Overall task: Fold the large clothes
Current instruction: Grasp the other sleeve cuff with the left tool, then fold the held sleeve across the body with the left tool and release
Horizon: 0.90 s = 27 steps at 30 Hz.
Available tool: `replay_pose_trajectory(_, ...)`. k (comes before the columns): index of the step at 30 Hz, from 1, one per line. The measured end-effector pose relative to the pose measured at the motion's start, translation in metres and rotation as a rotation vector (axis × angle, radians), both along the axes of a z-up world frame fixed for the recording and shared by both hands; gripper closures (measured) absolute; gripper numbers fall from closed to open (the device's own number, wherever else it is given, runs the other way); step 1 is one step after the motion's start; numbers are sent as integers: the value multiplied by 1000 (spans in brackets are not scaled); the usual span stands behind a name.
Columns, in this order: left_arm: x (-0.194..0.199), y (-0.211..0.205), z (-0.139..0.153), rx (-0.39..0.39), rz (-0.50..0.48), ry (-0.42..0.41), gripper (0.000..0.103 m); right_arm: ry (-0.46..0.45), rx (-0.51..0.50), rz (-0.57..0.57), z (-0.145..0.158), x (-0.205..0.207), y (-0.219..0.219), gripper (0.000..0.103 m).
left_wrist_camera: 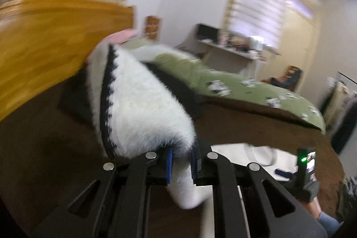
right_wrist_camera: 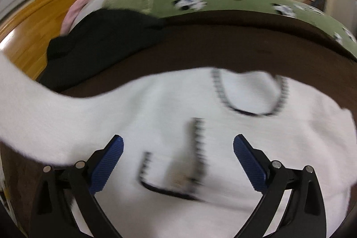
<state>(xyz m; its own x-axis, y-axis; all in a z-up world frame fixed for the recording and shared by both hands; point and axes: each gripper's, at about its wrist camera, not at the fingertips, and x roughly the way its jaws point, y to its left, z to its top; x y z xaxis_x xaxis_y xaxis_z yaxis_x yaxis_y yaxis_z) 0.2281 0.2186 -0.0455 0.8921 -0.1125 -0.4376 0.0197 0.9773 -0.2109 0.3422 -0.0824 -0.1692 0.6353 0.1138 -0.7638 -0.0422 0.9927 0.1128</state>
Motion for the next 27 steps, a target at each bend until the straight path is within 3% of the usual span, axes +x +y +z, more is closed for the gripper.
replay_pose_trajectory(6,18,-124,27,60,-216,-56,88,-22,-4,-149,13,-38,-96,6)
replay_pose_trajectory(12,30,-253,0,103,-369,-9,88,-6,13,-294,10,-87,-179,6)
replay_pose_trajectory(15,39,-307,-36,101,-397,27,88,8,26,-341,5,-113,-208,6)
replay_pose_trajectory(21,52,-384,-162,149,-424,312,87,46,29,-405,-7,-158,-256,6)
replay_pose_trajectory(23,49,-391,-181,154,-418,360,82,52,12,-411,-10,-166,-264,6)
replay_pose_trajectory(27,40,-394,-187,138,-424,350,64,61,13,-423,-19,-174,-277,6)
